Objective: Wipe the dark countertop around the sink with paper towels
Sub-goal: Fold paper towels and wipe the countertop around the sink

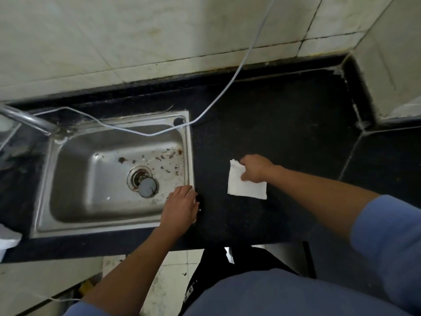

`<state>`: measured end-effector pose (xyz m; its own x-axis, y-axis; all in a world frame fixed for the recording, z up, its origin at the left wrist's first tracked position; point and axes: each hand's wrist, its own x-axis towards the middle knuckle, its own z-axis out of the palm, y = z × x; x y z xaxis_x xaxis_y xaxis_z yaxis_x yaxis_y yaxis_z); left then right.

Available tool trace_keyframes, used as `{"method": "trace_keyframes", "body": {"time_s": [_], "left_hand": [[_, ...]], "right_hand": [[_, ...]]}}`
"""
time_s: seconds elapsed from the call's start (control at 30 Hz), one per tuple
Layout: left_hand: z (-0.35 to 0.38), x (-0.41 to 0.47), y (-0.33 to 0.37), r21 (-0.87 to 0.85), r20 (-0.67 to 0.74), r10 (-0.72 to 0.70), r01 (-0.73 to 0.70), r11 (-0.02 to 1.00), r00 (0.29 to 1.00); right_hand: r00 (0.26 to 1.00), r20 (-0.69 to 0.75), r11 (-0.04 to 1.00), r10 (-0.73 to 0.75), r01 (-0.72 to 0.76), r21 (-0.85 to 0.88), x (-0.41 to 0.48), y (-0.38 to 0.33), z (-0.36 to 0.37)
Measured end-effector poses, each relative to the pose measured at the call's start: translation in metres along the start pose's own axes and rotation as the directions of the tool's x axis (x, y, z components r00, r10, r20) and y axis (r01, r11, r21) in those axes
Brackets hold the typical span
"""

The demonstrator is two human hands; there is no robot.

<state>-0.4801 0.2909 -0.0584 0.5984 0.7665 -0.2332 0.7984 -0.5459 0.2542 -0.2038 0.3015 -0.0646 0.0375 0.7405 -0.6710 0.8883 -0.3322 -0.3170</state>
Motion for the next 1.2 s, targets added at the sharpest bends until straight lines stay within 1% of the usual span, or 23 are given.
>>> {"method": "trace_keyframes", "body": {"time_s": [0.1, 0.17, 0.23, 0.3, 0.37, 0.47, 0.57, 0.7, 0.93, 1.07, 1.2], "left_hand": [[-0.011, 0.006, -0.004, 0.004, 0.008, 0.018, -0.018, 1.000, 1.000], [-0.023, 0.016, -0.004, 0.019, 0.003, 0.049, -0.049, 0.999, 0.999], [-0.038, 0.028, -0.002, 0.041, -0.004, 0.073, -0.073, 0.997, 0.997], [-0.054, 0.042, 0.002, 0.057, -0.001, 0.122, -0.121, 0.991, 0.993], [-0.069, 0.057, 0.007, 0.064, 0.017, 0.184, -0.185, 0.981, 0.983], [-0.090, 0.069, 0.017, 0.092, 0.058, 0.297, -0.301, 0.949, 0.953], [-0.102, 0.068, 0.028, 0.146, 0.063, 0.428, -0.432, 0.890, 0.902], [-0.108, 0.049, 0.056, 0.204, 0.103, 0.601, -0.608, 0.767, 0.793], [-0.089, -0.017, 0.151, 0.215, 0.215, 0.789, -0.816, 0.537, 0.576], [-0.063, -0.080, 0.222, 0.217, 0.266, 0.877, -0.911, 0.351, 0.401], [-0.027, -0.163, 0.298, 0.216, 0.305, 0.924, -0.962, 0.169, 0.231]], "right_hand": [[0.997, -0.067, 0.993, -0.029, 0.037, 0.114, -0.017, -0.001, -0.004], [0.987, -0.156, 0.988, -0.028, 0.052, 0.148, -0.034, 0.000, -0.009], [0.961, -0.277, 0.987, -0.021, 0.065, 0.149, -0.054, 0.000, -0.015], [0.917, -0.399, 0.994, -0.010, 0.054, 0.100, -0.076, 0.000, -0.020], [0.867, -0.497, 0.998, 0.025, 0.004, 0.057, -0.099, 0.000, -0.022], [0.788, -0.608, 0.995, 0.097, -0.064, 0.076, -0.137, 0.000, -0.016], [0.712, -0.681, 0.984, 0.172, -0.153, 0.089, -0.178, -0.003, 0.000], [0.619, -0.726, 0.947, 0.299, -0.283, 0.149, -0.236, -0.011, 0.039], [0.412, -0.714, 0.803, 0.566, -0.470, 0.365, -0.364, -0.008, 0.137], [0.287, -0.669, 0.692, 0.686, -0.541, 0.478, -0.448, -0.006, 0.214], [0.155, -0.610, 0.565, 0.777, -0.599, 0.568, -0.538, -0.007, 0.304]]}}
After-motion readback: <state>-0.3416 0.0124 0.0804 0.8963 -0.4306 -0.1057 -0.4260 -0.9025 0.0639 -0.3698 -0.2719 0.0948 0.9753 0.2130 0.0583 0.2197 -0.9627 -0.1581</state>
